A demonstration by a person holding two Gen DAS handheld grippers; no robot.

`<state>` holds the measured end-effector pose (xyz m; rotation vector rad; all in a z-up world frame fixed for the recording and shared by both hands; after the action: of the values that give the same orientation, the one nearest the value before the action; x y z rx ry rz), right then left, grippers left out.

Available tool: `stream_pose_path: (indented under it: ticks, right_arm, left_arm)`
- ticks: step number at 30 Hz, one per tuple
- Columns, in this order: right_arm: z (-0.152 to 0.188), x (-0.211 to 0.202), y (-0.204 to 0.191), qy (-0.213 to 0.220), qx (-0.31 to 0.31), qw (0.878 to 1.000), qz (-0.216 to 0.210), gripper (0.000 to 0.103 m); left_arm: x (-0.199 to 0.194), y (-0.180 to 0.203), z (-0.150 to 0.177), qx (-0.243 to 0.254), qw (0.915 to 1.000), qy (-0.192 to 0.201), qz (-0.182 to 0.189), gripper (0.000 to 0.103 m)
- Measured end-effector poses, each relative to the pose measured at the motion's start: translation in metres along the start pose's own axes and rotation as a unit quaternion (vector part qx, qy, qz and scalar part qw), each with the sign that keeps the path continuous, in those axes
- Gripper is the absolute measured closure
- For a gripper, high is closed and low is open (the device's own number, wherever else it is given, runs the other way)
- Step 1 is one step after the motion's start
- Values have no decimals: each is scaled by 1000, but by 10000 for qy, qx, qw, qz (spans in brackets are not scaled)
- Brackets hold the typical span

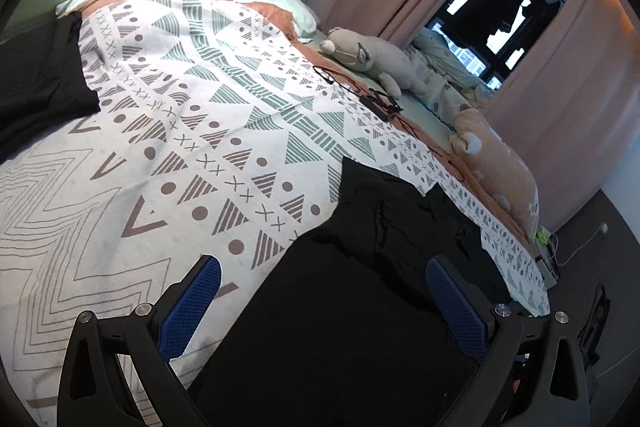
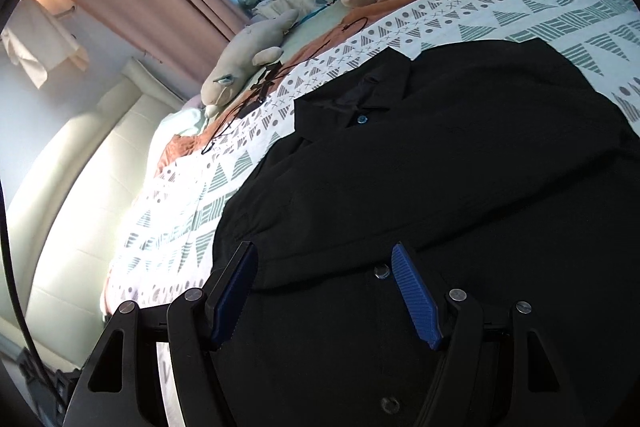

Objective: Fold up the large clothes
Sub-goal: 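Smooth the folded shirt with the right tool, then withdraw both tools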

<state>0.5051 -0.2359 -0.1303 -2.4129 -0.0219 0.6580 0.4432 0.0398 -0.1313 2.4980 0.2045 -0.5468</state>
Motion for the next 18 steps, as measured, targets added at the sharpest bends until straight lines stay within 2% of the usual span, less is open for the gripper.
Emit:
stream_pose_path:
  ticks: [2, 5, 8, 10, 18]
  right_arm:
    - [4, -10, 8, -35, 10, 10000, 73, 33]
    - [9, -29, 19, -15, 24, 9999, 145, 33]
    - [15, -51, 27, 29, -29, 9997, 248, 22]
    - [19, -70, 33, 75, 36, 9997, 226, 10]
    - [28, -144, 49, 358, 235, 9990, 153, 5]
  left_arm:
    - [-8, 6, 6, 203, 9998, -60, 63, 1]
    - [-28, 8, 8, 137, 9998, 22, 161, 1]
    - [-51, 16, 10, 266, 9989, 61, 378, 1]
    - [-66, 22, 11, 379, 9982, 57, 471, 1]
    - [-136, 25, 9, 536, 9958, 487, 551, 1]
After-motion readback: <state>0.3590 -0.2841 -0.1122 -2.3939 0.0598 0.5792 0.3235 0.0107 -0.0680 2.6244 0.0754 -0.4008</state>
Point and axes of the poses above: each gripper's, at about its wrist camera, not at the fingertips, and x roughly the way its jaws point, y to its right, z to its underside, the point moved 4 cm from there along x, roughly the way its jaws point, and after that the axes turned 14 degrees about y, right-handed, at the moved point
